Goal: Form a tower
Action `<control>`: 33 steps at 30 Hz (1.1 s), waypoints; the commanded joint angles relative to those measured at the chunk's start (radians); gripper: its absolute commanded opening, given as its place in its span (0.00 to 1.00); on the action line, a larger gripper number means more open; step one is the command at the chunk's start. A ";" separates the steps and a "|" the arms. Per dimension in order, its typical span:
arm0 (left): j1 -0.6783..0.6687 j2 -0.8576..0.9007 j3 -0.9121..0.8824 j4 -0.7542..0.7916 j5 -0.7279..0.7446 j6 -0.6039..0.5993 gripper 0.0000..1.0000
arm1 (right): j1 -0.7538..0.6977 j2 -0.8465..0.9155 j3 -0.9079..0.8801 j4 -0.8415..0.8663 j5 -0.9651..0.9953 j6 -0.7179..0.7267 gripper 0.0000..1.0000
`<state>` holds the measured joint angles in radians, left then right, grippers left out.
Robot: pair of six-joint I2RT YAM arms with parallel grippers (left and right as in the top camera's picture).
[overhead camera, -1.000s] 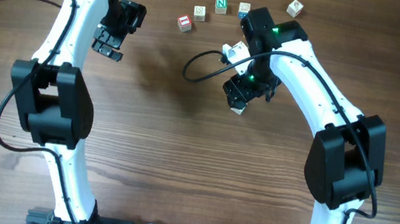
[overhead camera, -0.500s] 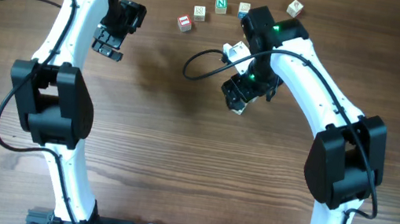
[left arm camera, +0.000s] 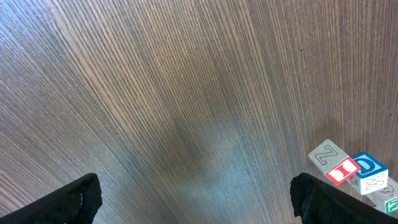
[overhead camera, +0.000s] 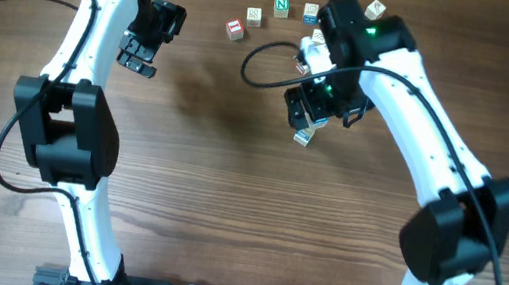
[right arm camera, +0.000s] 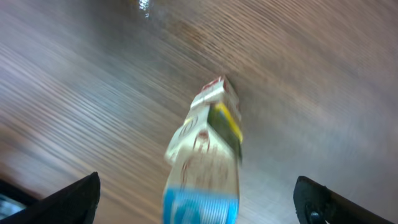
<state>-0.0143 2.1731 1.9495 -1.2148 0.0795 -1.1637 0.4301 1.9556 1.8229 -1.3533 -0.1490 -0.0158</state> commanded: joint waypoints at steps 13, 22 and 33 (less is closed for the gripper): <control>0.003 -0.030 -0.005 0.000 -0.010 0.012 1.00 | 0.000 -0.025 -0.064 0.097 0.037 0.542 1.00; 0.003 -0.030 -0.005 0.000 -0.010 0.012 1.00 | 0.030 0.046 -0.064 0.103 0.048 0.573 0.85; 0.003 -0.030 -0.005 0.000 -0.010 0.012 1.00 | 0.051 0.050 -0.064 0.102 0.104 0.649 0.62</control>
<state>-0.0147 2.1727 1.9495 -1.2148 0.0795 -1.1637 0.4782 1.9881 1.7664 -1.2518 -0.0692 0.6094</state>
